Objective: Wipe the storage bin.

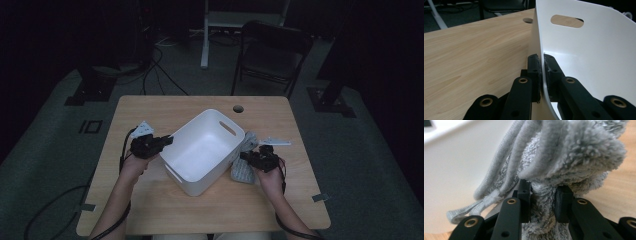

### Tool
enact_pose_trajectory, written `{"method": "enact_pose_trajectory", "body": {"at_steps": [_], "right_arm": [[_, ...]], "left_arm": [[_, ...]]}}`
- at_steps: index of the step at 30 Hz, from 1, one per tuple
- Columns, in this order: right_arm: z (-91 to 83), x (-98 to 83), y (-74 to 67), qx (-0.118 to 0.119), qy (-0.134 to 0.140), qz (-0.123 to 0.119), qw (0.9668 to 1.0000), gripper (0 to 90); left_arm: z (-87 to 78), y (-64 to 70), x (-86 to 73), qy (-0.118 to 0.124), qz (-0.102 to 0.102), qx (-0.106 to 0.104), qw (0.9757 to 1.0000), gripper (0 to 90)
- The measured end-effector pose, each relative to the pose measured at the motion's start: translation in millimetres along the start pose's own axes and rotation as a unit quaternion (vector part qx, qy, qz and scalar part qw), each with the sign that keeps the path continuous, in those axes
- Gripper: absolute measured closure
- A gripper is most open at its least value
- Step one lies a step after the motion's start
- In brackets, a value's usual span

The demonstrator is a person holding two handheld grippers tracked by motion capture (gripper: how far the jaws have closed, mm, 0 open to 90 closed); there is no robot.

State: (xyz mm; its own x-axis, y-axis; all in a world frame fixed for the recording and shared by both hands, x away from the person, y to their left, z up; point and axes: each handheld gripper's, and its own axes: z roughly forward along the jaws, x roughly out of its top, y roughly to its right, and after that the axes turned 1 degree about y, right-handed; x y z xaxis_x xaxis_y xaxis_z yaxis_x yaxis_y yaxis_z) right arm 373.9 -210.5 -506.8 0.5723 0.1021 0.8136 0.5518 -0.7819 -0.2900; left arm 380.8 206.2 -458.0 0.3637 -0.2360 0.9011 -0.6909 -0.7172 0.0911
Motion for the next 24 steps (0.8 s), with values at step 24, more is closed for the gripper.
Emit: {"method": "enact_pose_trajectory", "body": {"at_steps": [24], "right_arm": [[5.2, -0.4, -14.4, -0.006, 0.002, -0.01, 0.9999, 71.8]], "left_arm": [[1.2, -0.5, 0.0, 0.004, 0.001, -0.006, 1.0, 84.8]]}}
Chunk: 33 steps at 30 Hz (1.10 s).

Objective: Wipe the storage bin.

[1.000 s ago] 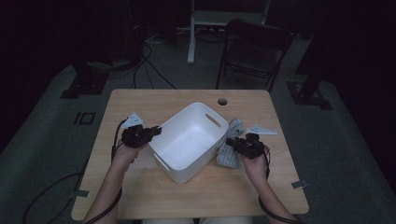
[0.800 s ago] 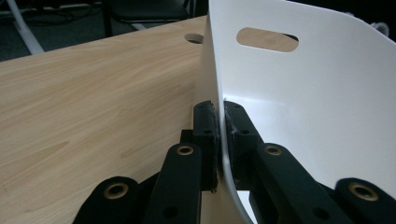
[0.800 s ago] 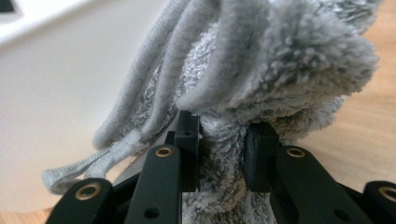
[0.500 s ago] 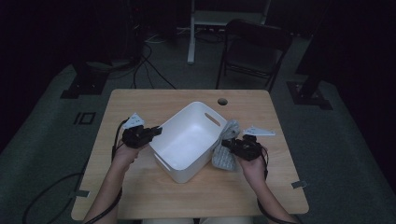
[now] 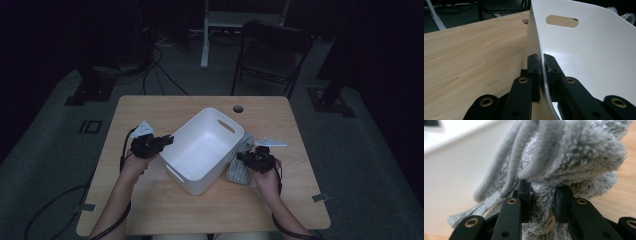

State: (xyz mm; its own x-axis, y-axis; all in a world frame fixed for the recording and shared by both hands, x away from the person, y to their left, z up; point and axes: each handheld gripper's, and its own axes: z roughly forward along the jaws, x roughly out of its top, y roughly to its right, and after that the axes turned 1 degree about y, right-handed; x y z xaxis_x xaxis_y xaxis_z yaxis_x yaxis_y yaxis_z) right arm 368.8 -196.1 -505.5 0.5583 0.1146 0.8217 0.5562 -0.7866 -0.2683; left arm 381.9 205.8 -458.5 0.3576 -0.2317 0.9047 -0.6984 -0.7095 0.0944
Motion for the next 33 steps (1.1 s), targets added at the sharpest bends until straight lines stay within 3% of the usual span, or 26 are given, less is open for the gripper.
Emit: {"method": "enact_pose_trajectory", "body": {"at_steps": [5, 9, 12, 14, 18, 21, 24, 33], "right_arm": [[23.7, -11.3, 9.5, -0.014, -0.051, 0.005, 0.9986, 71.5], [23.5, -9.8, 7.0, -0.014, -0.056, 0.003, 0.9983, 72.0], [12.6, -4.1, -1.3, 0.006, -0.038, -0.01, 0.9992, 72.0], [-0.5, 2.1, -9.4, 0.028, -0.011, -0.017, 0.9994, 72.0], [-26.2, 14.6, -27.6, 0.058, 0.042, -0.037, 0.9968, 71.7], [-29.4, 15.5, -35.6, 0.041, 0.05, -0.048, 0.9967, 71.7], [-25.6, 12.2, -32.3, 0.038, 0.049, -0.041, 0.9973, 71.8], [-9.3, 1.1, -30.8, 0.004, 0.018, -0.067, 0.9976, 71.8]], "left_arm": [[0.0, 0.8, 0.6, -0.003, 0.004, 0.005, 1.0, 84.6], [0.0, 0.9, 0.4, -0.003, 0.001, 0.006, 1.0, 84.5], [0.2, 1.7, 0.7, -0.004, 0.004, 0.006, 1.0, 84.6], [0.6, 2.2, 0.8, -0.004, 0.004, 0.006, 1.0, 84.5], [1.4, 1.4, 0.7, -0.003, -0.001, 0.0, 1.0, 84.5], [1.6, 1.4, 0.1, -0.001, -0.001, -0.007, 1.0, 84.1], [2.2, 3.0, 0.9, -0.003, 0.004, -0.002, 1.0, 84.0], [2.5, 5.1, 1.4, -0.005, 0.015, 0.005, 0.9999, 83.9]]}}
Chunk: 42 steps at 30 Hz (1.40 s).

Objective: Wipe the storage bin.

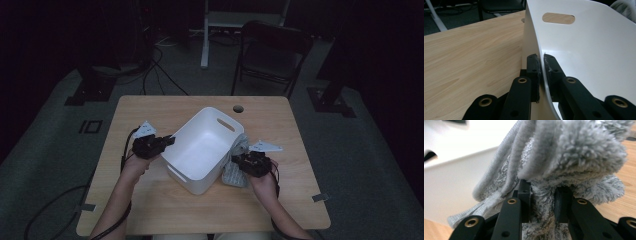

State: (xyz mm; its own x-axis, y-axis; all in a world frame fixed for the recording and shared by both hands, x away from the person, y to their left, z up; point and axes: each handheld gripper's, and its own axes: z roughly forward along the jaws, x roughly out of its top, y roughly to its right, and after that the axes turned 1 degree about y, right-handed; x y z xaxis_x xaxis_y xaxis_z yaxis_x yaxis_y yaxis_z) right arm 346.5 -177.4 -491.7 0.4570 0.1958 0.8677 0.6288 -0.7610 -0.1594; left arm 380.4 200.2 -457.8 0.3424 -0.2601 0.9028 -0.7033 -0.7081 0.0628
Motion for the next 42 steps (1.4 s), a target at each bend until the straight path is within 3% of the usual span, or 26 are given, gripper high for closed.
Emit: {"method": "enact_pose_trajectory", "body": {"at_steps": [2, 4, 10, 14, 17, 21, 23, 26, 33, 42], "right_arm": [[7.9, -6.0, 2.9, -0.011, -0.015, -0.003, 0.9998, 71.7], [15.3, -11.1, 2.9, -0.032, -0.029, -0.023, 0.9988, 71.8], [32.8, -23.8, 10.1, -0.047, -0.065, -0.023, 0.9965, 71.7], [35.3, -24.6, 12.1, -0.044, -0.072, -0.006, 0.9964, 71.8], [24.9, -17.9, 7.2, -0.02, -0.055, 0.002, 0.9983, 72.1], [-6.2, -0.2, -11.6, 0.041, 0.012, -0.012, 0.999, 71.8], [-16.5, 6.8, -22.1, 0.048, 0.033, -0.025, 0.998, 71.8], [-15.1, 4.8, -26.6, 0.031, 0.034, -0.041, 0.9981, 71.9], [1.9, -6.1, -17.1, 0.017, 0.001, -0.023, 0.9996, 72.1], [27.7, -25.4, -1.8, -0.002, -0.056, -0.02, 0.9982, 72.1]], "left_arm": [[0.2, 0.2, 0.2, -0.001, 0.0, 0.002, 1.0, 83.9], [0.3, 0.5, 0.5, -0.001, 0.002, 0.003, 1.0, 83.8], [0.5, 1.1, 0.5, 0.0, -0.002, 0.008, 1.0, 83.7], [0.5, 2.0, 0.5, 0.0, -0.002, 0.014, 0.9999, 83.7], [0.5, 2.6, 0.6, -0.001, -0.003, 0.019, 0.9998, 83.9], [1.0, 3.2, 0.8, -0.001, -0.003, 0.017, 0.9999, 83.9], [2.0, 4.0, 1.2, -0.001, -0.002, 0.013, 0.9999, 83.8], [2.1, 3.8, 0.9, 0.0, -0.004, 0.009, 1.0, 83.7], [2.7, 5.8, 1.6, -0.003, 0.004, 0.014, 0.9999, 83.6], [3.2, 7.0, 2.1, -0.004, 0.003, 0.021, 0.9998, 83.3]]}}
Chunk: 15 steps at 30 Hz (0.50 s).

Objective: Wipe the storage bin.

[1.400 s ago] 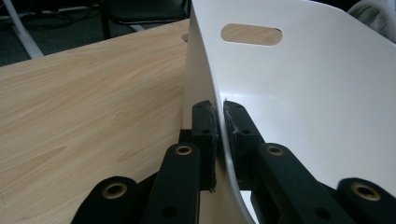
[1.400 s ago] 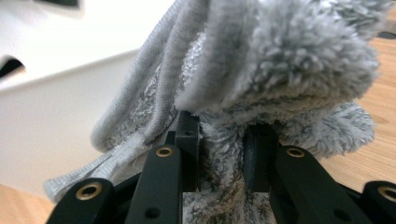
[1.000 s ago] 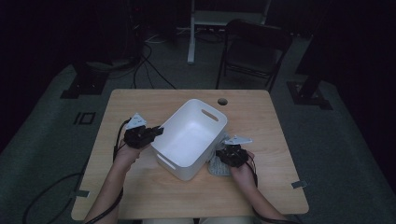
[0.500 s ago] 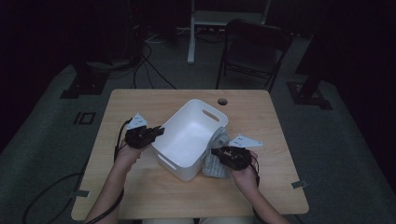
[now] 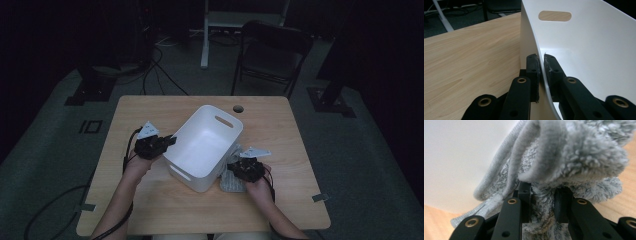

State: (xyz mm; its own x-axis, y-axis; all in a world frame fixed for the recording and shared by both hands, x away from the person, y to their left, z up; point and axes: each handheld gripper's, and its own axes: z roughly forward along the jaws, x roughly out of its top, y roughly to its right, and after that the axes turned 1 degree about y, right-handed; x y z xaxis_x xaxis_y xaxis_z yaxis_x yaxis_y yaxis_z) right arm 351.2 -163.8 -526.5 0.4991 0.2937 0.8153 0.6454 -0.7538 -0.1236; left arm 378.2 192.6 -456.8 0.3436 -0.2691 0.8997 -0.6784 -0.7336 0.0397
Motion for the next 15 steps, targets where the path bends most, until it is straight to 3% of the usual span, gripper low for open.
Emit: {"method": "enact_pose_trajectory", "body": {"at_steps": [2, 6, 10, 15], "right_arm": [[8.3, -4.2, 3.8, -0.003, -0.019, 0.005, 0.9998, 72.0], [5.7, 0.4, 4.1, 0.003, -0.025, 0.012, 0.9996, 72.3], [-13.1, 9.0, -5.9, 0.039, -0.001, 0.009, 0.9992, 72.2], [-48.3, 24.9, -30.6, 0.07, 0.061, -0.017, 0.9955, 71.7]], "left_arm": [[0.0, 0.2, -0.1, 0.0, 0.0, 0.002, 1.0, 83.2], [0.0, 1.3, -0.3, 0.002, -0.005, 0.011, 0.9999, 82.9], [0.3, 3.0, 0.3, -0.001, -0.003, 0.019, 0.9998, 83.2], [2.1, 5.9, 0.9, -0.001, -0.001, 0.016, 0.9999, 83.1]]}}
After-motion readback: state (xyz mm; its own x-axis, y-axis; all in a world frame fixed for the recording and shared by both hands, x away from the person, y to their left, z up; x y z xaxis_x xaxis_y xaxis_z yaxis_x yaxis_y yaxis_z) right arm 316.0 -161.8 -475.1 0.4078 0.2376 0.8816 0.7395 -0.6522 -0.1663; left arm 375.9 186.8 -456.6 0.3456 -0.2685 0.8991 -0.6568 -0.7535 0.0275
